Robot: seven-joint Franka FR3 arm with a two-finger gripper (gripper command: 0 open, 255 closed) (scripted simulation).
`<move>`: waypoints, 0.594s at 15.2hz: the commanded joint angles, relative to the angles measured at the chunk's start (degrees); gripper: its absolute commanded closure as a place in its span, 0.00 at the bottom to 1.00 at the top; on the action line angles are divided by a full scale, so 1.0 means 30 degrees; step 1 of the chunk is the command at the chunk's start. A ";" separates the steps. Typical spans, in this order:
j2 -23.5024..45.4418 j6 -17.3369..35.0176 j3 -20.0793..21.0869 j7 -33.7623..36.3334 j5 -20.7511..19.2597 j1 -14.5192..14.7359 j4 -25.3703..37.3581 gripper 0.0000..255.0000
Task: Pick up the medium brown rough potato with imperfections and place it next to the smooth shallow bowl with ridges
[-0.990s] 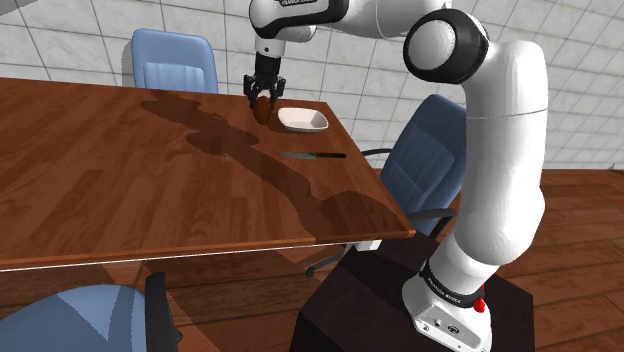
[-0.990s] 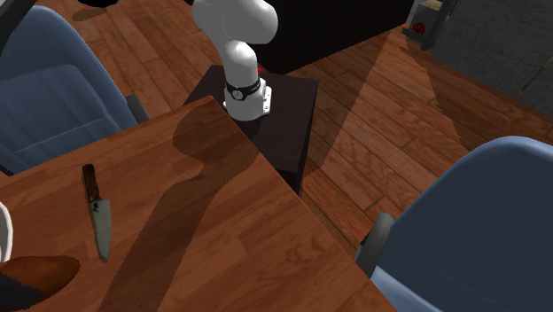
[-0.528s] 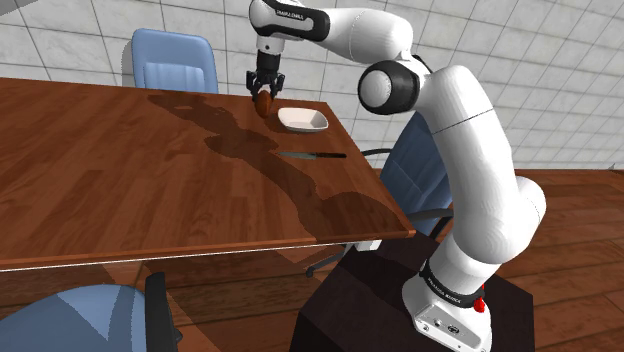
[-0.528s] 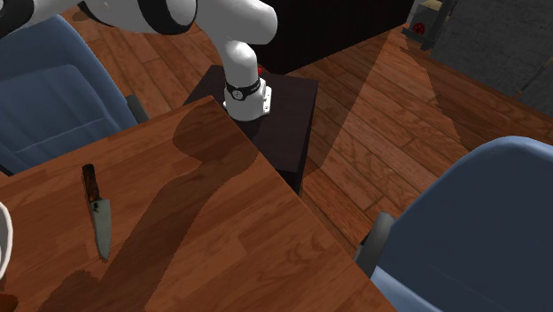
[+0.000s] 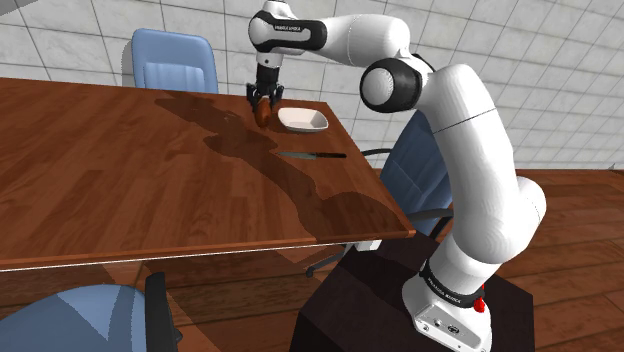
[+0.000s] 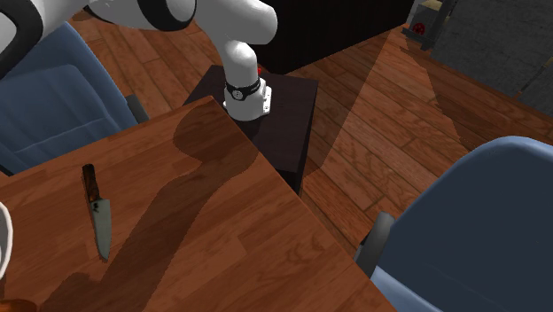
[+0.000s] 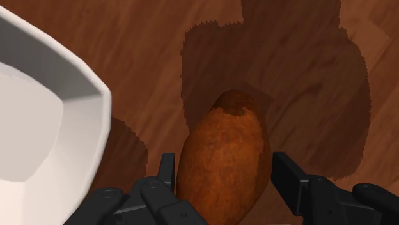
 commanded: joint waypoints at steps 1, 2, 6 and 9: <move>-0.0078 0.0543 0.0001 -0.0022 0.0008 -0.0012 -0.0609 1.00; -0.0107 0.0820 0.0001 -0.0038 0.0012 -0.0021 -0.0916 1.00; -0.0068 0.1816 -0.0004 -0.0097 0.0020 -0.0046 -0.1876 1.00; 0.0031 0.2514 -0.0008 -0.0139 0.0024 -0.0059 -0.2477 1.00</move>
